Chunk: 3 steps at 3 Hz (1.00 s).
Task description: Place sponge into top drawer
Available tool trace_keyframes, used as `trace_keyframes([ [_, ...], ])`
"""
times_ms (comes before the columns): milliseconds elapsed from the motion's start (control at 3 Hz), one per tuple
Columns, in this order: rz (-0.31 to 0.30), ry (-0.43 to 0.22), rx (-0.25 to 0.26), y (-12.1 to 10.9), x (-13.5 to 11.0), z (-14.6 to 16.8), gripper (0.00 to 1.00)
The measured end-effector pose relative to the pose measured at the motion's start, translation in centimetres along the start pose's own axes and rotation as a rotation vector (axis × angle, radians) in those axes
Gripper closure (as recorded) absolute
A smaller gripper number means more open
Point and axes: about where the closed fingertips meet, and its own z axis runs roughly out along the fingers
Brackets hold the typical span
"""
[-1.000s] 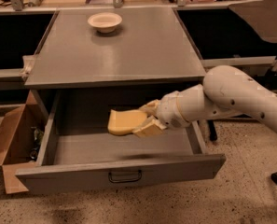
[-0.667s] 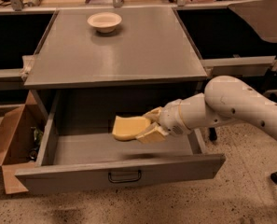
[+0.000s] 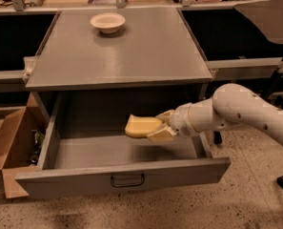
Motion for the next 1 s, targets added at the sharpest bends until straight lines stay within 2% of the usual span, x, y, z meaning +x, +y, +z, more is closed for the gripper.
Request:
trace_keyframes([
  [333,0.039,0.011,0.013,-2.03,1.39,0.73,0.35],
  [667,0.045,0.013,0.015,-2.32,1.62,0.82,0.10],
  [1000,0.045,0.013,0.015,-2.32,1.62,0.82,0.00],
])
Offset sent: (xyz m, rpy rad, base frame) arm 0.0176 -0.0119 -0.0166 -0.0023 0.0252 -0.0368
